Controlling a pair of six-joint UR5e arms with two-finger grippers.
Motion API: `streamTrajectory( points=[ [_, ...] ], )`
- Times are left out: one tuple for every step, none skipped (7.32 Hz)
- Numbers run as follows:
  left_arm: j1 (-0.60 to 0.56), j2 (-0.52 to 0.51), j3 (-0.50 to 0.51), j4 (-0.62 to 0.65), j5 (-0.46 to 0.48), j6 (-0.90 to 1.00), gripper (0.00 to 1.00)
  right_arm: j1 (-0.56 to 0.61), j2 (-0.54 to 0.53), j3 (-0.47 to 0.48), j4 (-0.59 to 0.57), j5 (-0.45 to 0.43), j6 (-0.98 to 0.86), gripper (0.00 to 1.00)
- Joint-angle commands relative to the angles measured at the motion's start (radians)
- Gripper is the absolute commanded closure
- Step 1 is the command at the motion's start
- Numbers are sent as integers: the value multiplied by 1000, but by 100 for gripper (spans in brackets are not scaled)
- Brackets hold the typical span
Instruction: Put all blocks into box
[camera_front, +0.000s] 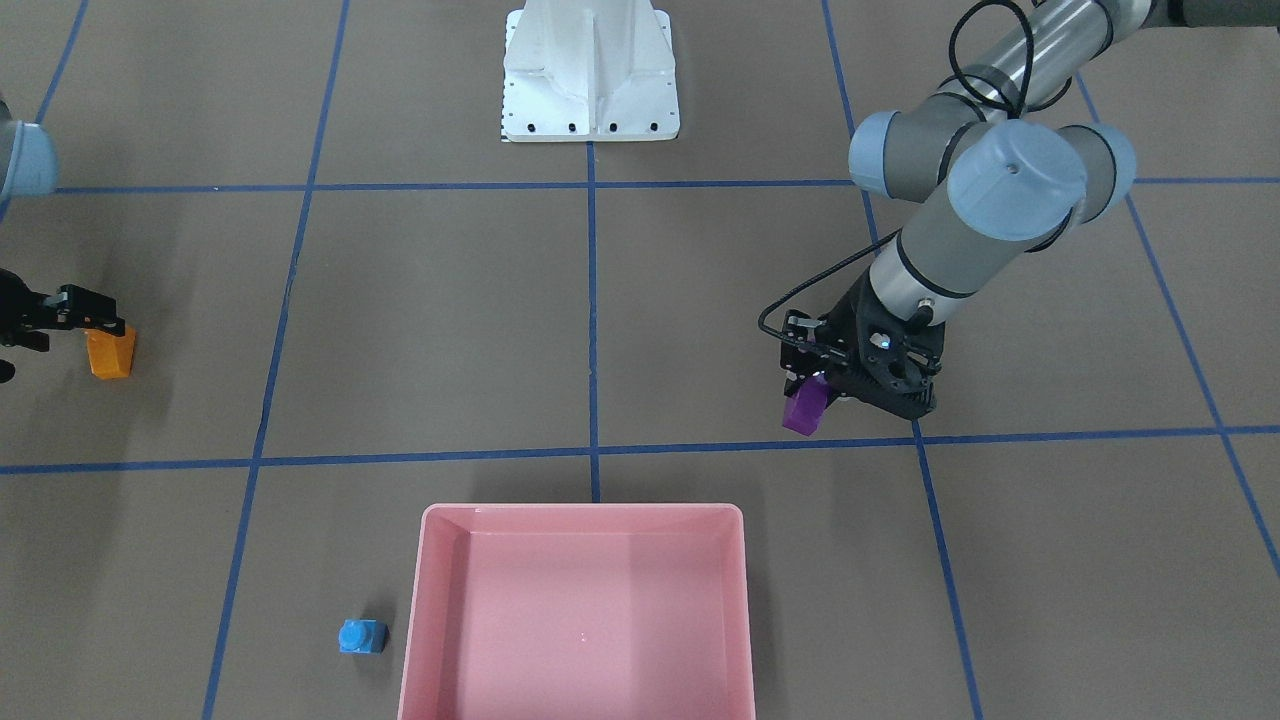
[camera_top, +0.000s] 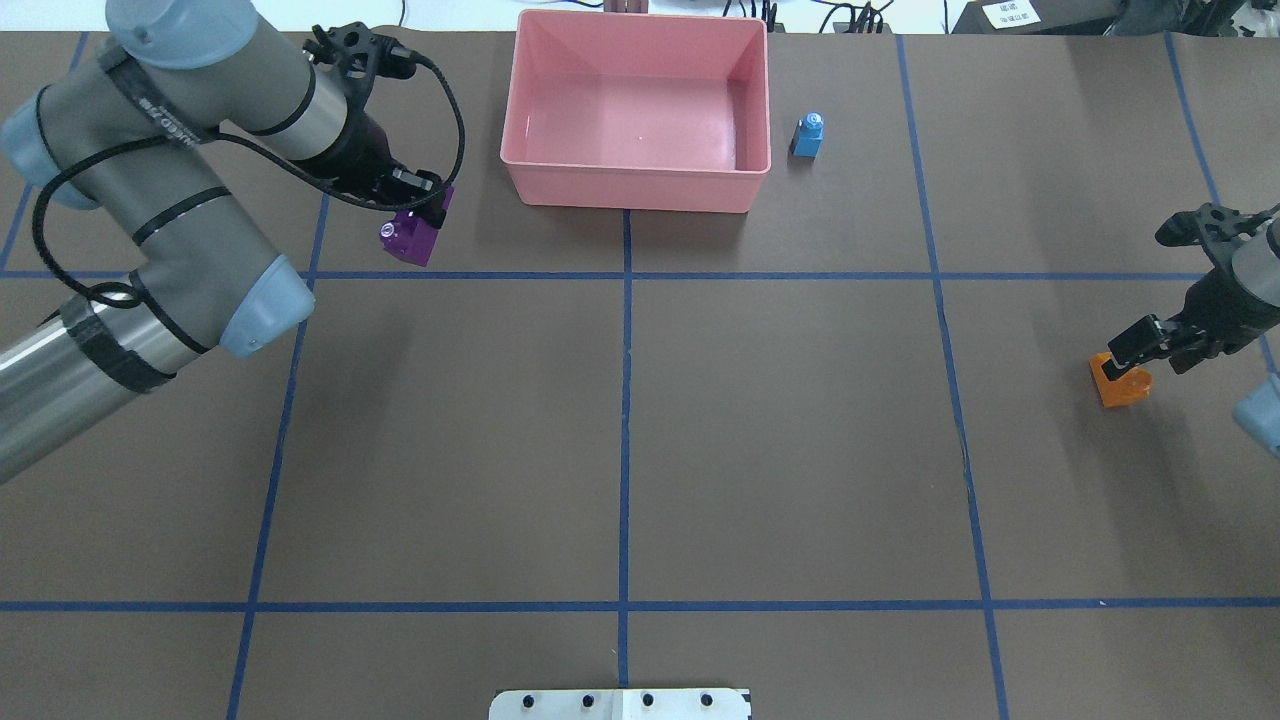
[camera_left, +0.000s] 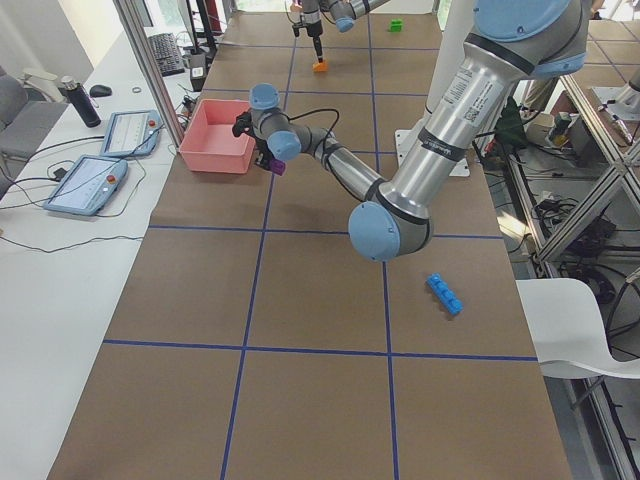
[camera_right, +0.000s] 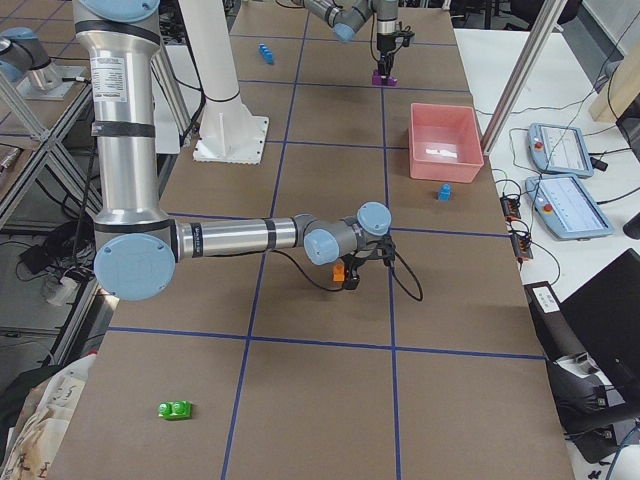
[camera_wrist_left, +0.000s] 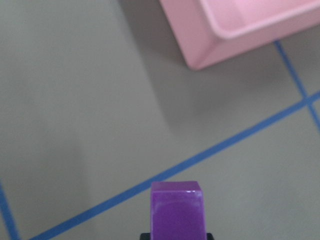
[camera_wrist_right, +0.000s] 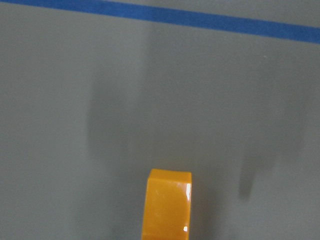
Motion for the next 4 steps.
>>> streamTrajectory(
  points=[
    [7, -157, 121, 0, 6, -151, 100, -29, 5, -7, -1, -16, 29, 0],
    [10, -253, 224, -2, 31, -163, 100, -33, 16, -8, -1, -19, 29, 3],
    [51, -329, 316, -9, 116, -175, 100, -36, 16, -13, -1, -19, 30, 27],
    [71, -378, 375, -19, 213, -181, 100, -36, 16, -11, -1, -19, 30, 61]
  ],
)
